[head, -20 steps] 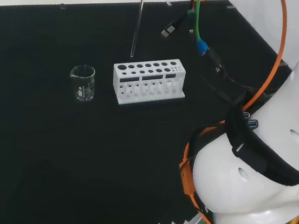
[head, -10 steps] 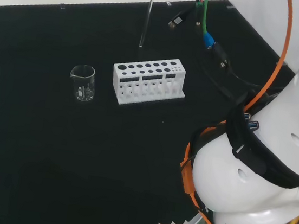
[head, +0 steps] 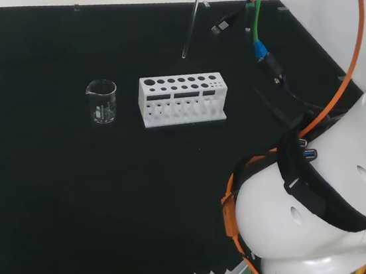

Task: Put the glass rod back on the white test tube rack.

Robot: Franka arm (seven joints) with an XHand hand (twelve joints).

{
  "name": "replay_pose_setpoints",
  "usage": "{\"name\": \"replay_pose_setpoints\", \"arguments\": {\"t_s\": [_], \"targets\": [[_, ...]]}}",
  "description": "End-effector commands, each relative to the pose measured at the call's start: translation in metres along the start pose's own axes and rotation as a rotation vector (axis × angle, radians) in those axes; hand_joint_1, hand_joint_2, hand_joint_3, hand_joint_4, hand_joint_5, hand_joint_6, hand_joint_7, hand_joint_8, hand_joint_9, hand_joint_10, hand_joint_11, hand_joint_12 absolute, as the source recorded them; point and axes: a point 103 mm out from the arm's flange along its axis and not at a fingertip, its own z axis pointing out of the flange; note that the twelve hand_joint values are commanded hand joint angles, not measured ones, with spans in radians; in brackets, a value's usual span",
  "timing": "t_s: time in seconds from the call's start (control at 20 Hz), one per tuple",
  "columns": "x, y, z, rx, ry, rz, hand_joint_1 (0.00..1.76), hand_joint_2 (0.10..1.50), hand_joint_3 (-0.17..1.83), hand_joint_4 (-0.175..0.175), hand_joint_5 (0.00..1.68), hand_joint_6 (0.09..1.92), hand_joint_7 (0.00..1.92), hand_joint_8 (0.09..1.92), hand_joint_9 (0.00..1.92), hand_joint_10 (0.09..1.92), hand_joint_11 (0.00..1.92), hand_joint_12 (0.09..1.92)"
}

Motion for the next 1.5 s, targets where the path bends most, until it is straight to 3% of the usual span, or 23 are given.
{"name": "replay_pose_setpoints", "arguments": {"t_s": [0.05,0.4,0.6,0.9,1.5], "targets": [[-0.017,-0.014,0.003,0.005,-0.005,0.042,1.22,1.08,-0.17,-0.175,1.26,0.57,1.60,0.79,1.86,0.44,1.66,0.77],[-0.032,-0.031,0.000,0.007,-0.008,0.080,1.22,1.08,-0.17,-0.175,1.26,0.57,1.60,0.79,1.86,0.44,1.66,0.76],[-0.029,-0.029,0.006,0.020,-0.029,0.084,1.22,1.08,-0.17,-0.175,1.26,0.57,1.60,0.79,1.86,0.44,1.66,0.76],[-0.033,-0.039,0.019,0.023,-0.002,0.076,1.22,1.08,-0.17,-0.175,1.26,0.57,1.60,0.79,1.86,0.44,1.66,0.76],[-0.023,-0.019,0.029,0.025,0.022,0.043,1.22,1.08,-0.17,-0.175,1.26,0.57,1.60,0.79,1.86,0.44,1.66,0.76]]}}
